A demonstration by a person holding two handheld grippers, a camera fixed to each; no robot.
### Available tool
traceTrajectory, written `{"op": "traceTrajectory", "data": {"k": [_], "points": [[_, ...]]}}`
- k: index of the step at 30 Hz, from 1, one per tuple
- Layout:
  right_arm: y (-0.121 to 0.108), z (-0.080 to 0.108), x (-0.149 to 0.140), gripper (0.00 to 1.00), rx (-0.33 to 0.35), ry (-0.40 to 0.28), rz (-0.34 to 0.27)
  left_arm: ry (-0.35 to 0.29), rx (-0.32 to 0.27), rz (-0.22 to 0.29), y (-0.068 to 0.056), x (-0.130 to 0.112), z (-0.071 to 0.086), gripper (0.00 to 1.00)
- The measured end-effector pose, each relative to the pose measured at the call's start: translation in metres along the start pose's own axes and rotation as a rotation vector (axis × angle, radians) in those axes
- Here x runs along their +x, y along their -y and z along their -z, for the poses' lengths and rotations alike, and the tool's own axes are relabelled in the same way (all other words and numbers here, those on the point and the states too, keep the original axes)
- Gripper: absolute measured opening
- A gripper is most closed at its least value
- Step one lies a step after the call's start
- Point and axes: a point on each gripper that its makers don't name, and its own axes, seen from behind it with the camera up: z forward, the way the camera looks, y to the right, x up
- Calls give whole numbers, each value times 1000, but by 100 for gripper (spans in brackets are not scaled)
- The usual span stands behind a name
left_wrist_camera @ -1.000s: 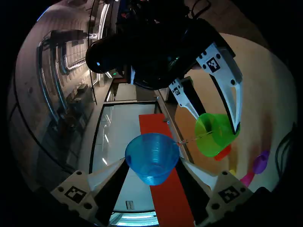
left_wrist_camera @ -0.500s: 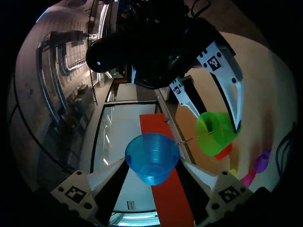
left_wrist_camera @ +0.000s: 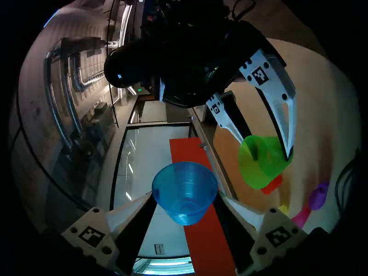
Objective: Pour water
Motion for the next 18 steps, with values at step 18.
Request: {"op": "traceTrajectory", "data": {"k": [18], "points": [[-1, -1, 0, 83, -7, -3, -1, 37, -30, 174, -7, -18, -5, 84]]}}
